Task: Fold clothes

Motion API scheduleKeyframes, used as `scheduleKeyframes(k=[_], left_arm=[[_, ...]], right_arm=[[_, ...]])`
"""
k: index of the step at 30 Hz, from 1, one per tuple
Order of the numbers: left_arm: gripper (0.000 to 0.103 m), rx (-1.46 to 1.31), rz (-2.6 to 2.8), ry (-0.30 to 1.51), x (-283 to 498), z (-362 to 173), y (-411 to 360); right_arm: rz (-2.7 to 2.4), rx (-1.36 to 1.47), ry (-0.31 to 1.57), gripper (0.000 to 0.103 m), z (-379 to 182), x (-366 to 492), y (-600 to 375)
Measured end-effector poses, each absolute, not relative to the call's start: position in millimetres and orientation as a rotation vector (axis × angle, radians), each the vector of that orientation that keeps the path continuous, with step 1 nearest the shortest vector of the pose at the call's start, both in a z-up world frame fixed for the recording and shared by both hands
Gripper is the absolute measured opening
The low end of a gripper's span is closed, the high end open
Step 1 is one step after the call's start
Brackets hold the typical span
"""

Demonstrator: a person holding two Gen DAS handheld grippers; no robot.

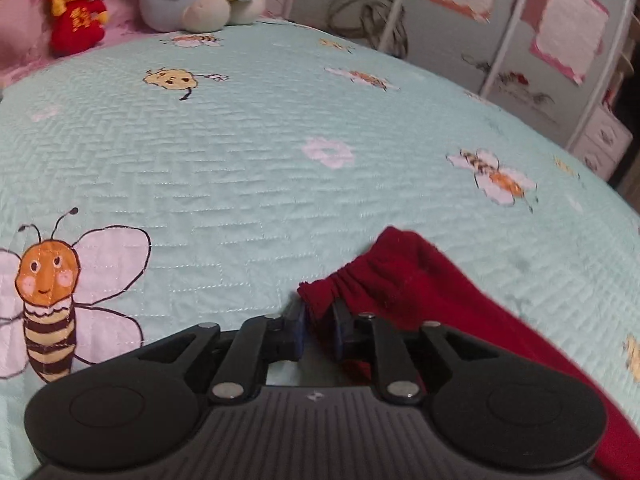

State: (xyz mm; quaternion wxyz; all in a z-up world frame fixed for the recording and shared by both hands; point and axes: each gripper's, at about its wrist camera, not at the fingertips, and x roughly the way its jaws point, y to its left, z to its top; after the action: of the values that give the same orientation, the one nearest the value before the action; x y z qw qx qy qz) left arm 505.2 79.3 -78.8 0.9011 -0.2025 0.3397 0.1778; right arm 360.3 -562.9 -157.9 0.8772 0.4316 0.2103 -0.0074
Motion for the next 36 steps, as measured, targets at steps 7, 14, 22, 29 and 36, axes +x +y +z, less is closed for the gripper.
scheduleKeyframes(k=[7,14,22,29,36], left_arm=[[0.045,-0.327,0.319,0.555,496.5,-47.2,48.8],[0.045,-0.248,0.289,0.472,500.4,-26.9,27.1],[0.053,-0.213,0.321,0.588,543.9,-41.3,33.3],[0.065,-0.152,0.364,0.663,576.6,-53.5,33.6],[0.06,-0.054,0.361,0.741,575.1,-70.6,31.1]], right_arm=[[-0.016,0.901,0.439,0.007,-156.4,360.3,-561.9],[-0.016,0.901,0.438,0.007,-156.5,360.8,-561.3],[-0.015,0.902,0.437,0.007,-155.7,360.1,-560.0],[-0.014,0.902,0.437,0.007,-155.6,361.0,-560.7],[-0.017,0.898,0.437,0.007,-154.8,362.6,-560.8]])
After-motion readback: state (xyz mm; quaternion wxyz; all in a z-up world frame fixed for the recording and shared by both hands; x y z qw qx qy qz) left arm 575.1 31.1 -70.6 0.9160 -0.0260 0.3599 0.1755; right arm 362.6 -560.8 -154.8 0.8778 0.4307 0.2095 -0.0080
